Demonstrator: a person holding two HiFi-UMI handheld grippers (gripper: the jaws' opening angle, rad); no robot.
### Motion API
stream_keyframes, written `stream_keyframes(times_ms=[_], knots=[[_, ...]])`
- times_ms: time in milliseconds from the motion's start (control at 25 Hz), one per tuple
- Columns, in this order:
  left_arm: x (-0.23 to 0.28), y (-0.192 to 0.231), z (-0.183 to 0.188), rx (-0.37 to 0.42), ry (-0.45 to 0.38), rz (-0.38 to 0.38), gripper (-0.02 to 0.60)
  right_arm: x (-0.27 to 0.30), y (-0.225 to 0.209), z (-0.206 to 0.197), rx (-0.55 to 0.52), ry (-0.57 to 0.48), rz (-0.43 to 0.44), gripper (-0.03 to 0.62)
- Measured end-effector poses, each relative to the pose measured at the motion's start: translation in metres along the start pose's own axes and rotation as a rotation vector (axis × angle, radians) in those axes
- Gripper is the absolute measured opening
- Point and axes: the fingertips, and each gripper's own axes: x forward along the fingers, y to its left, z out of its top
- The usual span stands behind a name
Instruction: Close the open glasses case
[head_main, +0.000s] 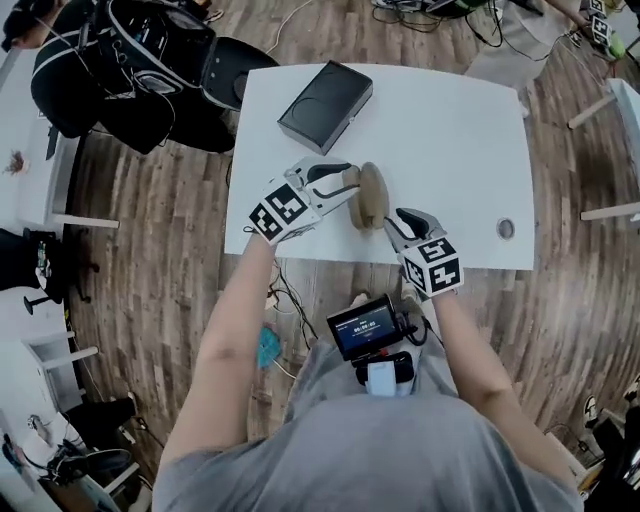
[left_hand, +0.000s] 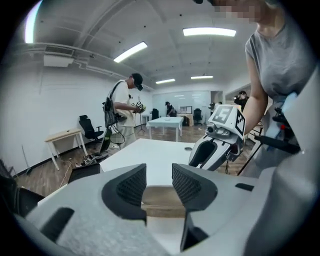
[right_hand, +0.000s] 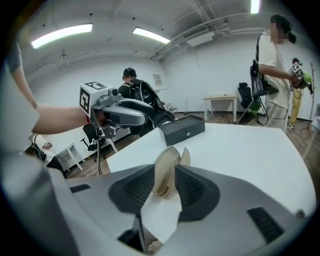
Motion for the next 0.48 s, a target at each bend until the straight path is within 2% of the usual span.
stream_keyframes(times_ms=[160,480], knots=[[0.036,0.01,-0.023,0.098,0.16,-0.101,0.144,0.014,-0.008,-0.014,0.047,0.029,-0.048,0.112],[0.08,0.023,-0.076,0.327,0.422,-0.168,0.144,0.037,-0.018,-0.035,0.054,0.109,-0.078,0.114]])
